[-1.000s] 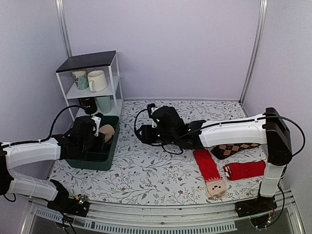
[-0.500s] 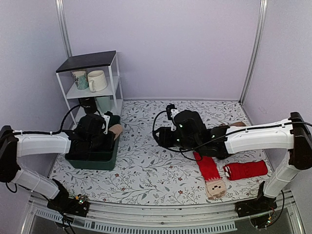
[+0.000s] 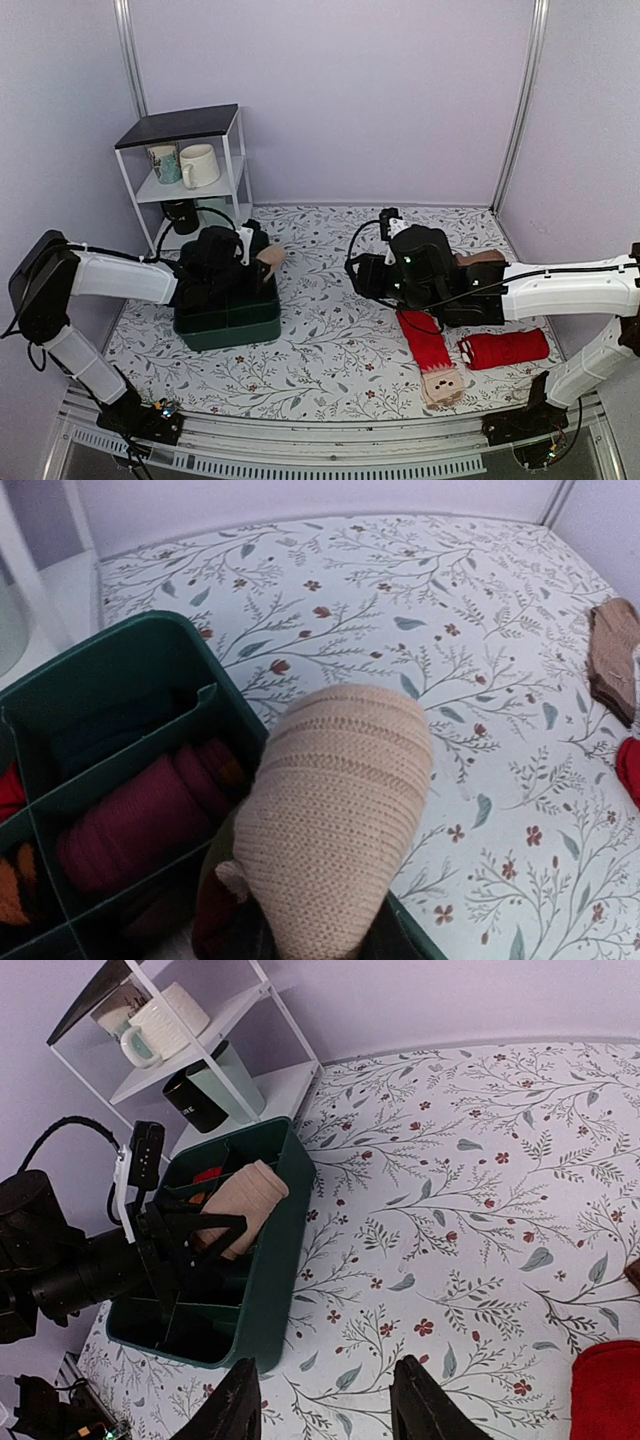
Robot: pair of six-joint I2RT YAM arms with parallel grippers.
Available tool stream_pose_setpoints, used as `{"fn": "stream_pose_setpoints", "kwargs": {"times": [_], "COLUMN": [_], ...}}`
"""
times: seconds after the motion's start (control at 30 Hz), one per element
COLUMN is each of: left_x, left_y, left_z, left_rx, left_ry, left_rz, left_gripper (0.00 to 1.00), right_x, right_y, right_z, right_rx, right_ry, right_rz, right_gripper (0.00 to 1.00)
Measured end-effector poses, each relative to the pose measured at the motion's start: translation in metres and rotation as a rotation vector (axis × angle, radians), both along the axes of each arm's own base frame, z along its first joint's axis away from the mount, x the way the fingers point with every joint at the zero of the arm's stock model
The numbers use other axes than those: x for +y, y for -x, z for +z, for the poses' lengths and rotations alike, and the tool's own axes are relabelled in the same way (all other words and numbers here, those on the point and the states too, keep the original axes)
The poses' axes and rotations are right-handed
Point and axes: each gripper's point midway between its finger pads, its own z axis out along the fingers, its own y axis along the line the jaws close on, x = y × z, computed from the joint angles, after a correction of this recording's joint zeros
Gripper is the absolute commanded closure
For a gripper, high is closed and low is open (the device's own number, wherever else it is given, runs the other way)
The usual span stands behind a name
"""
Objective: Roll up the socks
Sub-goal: Move the storage box to the center of the board, then roll a pair of socks.
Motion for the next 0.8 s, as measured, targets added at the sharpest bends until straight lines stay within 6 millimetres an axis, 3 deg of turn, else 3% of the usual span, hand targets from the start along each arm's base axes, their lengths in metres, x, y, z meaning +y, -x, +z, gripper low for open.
{"fn": "stream_pose_setpoints", "kwargs": {"times": [0.17,0.3,0.4,0.47,0.5,0.6,0.7,0.8], "left_x": [-0.029,-0.033,-0.029,-0.023,-0.018,0.000,0.013,0.022], "left_y": [-0.009,-0.012,-0.010,-0.006,-0.002,0.013,0.029,0.039], "left_z": [0.007,0.025,0.060,0.095,0.115,0.147,0.135,0.091], "left_rx": [-0.033,-0.102,-0.208,-0.307,-0.362,-0.474,-0.526,-0.485], "left_ry": [0.018,-0.014,-0.048,-0.064,-0.064,-0.066,-0.119,-0.220], "left_rz": [-0.072,-0.116,-0.152,-0.163,-0.162,-0.158,-0.188,-0.248], "left_gripper": [1.00,1.00,1.00,1.00,1.00,1.00,1.00,1.00], "right_x": [-0.014,-0.025,-0.033,-0.037,-0.038,-0.043,-0.044,-0.044], "right_y": [0.001,0.000,-0.001,-0.003,-0.005,-0.009,-0.012,-0.013], "right_z": [-0.011,-0.015,-0.014,-0.014,-0.014,-0.017,-0.017,-0.019], "right_rx": [0.008,0.009,0.004,0.003,0.004,0.010,0.015,0.019], "right_ry": [0.029,0.047,0.048,0.048,0.049,0.053,0.050,0.054], "right_rz": [-0.036,-0.062,-0.079,-0.089,-0.094,-0.103,-0.101,-0.087], "right_gripper": [0.56,0.56,0.56,0.56,0.56,0.56,0.56,0.56]}}
